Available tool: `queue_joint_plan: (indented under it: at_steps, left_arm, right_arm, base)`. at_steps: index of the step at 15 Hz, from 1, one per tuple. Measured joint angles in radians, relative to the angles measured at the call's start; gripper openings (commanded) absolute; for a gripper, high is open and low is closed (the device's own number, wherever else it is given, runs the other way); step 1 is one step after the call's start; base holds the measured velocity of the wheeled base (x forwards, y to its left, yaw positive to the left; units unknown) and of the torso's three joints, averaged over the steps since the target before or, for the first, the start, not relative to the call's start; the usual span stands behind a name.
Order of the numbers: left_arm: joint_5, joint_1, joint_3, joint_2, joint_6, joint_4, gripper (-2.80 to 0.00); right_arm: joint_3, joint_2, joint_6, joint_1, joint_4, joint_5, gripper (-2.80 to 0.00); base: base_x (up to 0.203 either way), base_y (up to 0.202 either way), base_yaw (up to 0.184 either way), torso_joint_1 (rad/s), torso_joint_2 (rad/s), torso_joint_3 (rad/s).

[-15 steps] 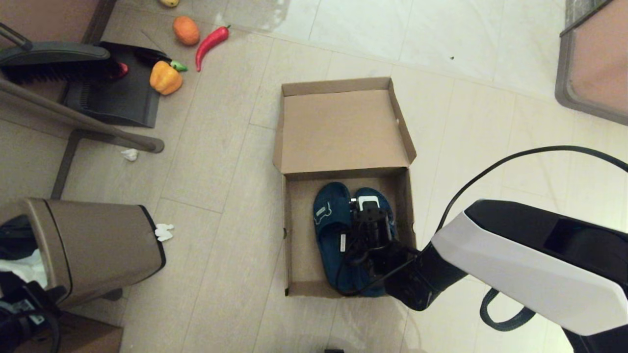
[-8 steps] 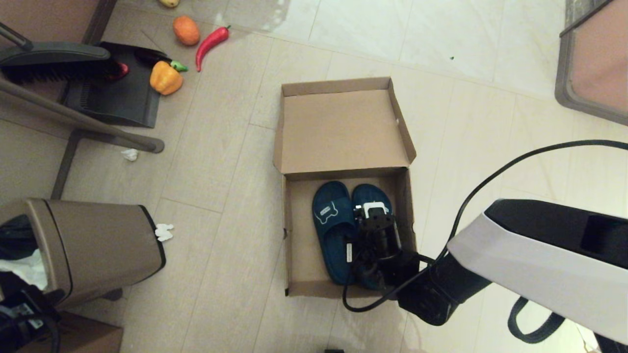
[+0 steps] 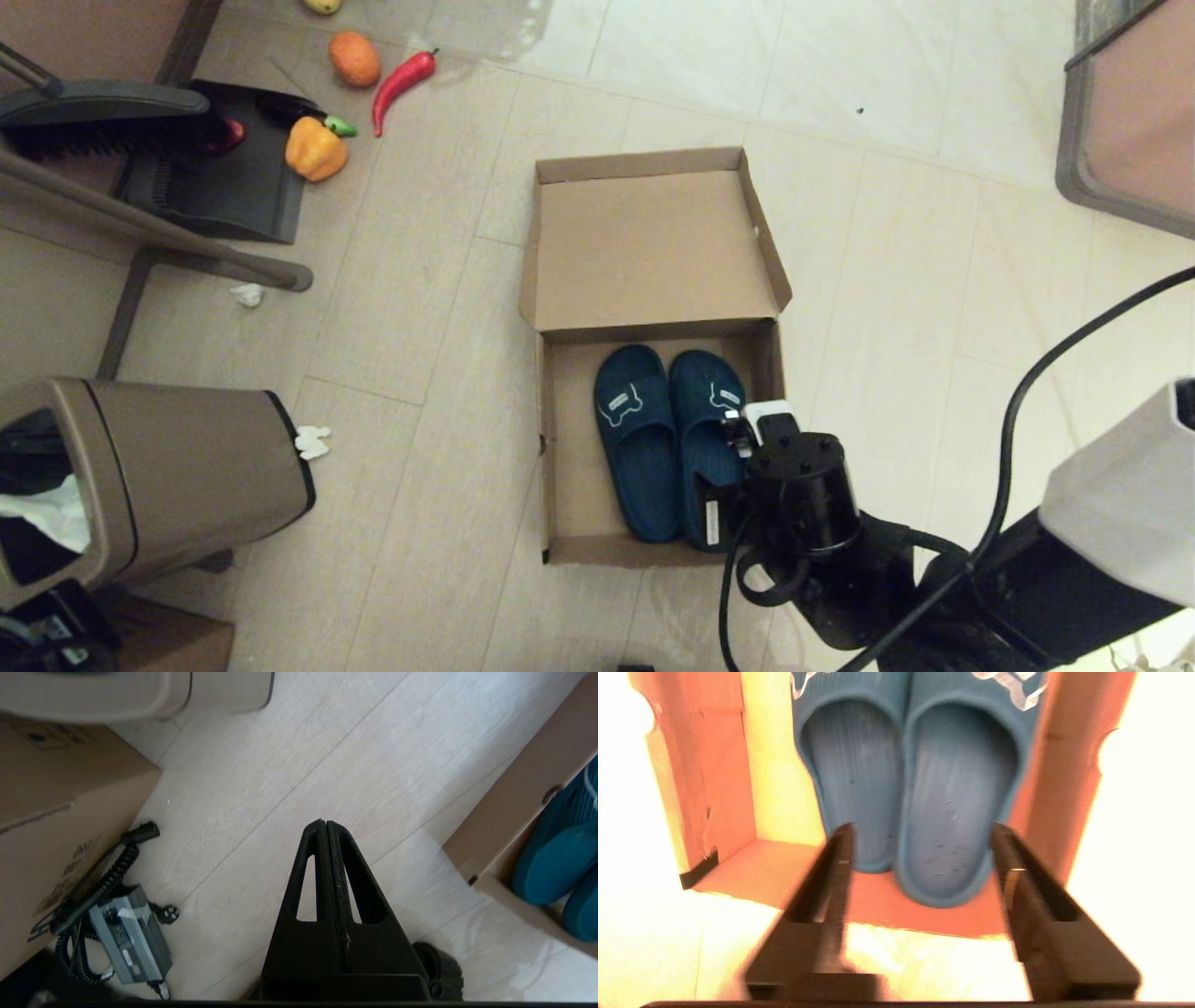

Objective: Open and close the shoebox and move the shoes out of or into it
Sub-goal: Close the shoe box

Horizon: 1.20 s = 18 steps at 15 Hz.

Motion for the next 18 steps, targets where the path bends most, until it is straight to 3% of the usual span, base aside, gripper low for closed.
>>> queue_joint_plan:
  at_steps: [5,8,11,14,18]
  left_arm:
    - [-0.062,-0.030,-0.017,0.019,0.018,-0.003,-2.80]
    - [-0.121,-0.119,-0.066,0.098,0.014,-0.012,-2.80]
    - [-0.227,-0.167,-0.146,0.213,0.011,-0.017,-2.80]
    - [-0.366,-0.213,-0.286,0.376,-0.019,-0.017,-2.80]
    - [-0.452,-0.269,-0.569,0.671,-0.160,-0.021,-2.80]
  right_arm:
    - [0.035,-0.154,0.009,-0.032,0.082,0.008,-2.80]
    - [0.140,-0.298,0.025,-0.045,0.119,0.012,-2.80]
    - [0.188,-0.390,0.033,-0.186,0.150,0.076,-2.80]
    - [-0.010,-0.391,0.096,-0.453,0.297,0.249,-2.80]
    - [-0.419,-0.262,0.315,-0.716,0.608,0.607,-2.80]
  base:
    - [0.000,0.000,0.000,0.000,0.00,0.000]
    - [0.000,0.000,0.000,0.000,0.00,0.000]
    - [0.000,0.000,0.000,0.000,0.00,0.000]
    - [0.000,0.000,0.000,0.000,0.00,0.000]
    - [0.000,0.000,0.000,0.000,0.00,0.000]
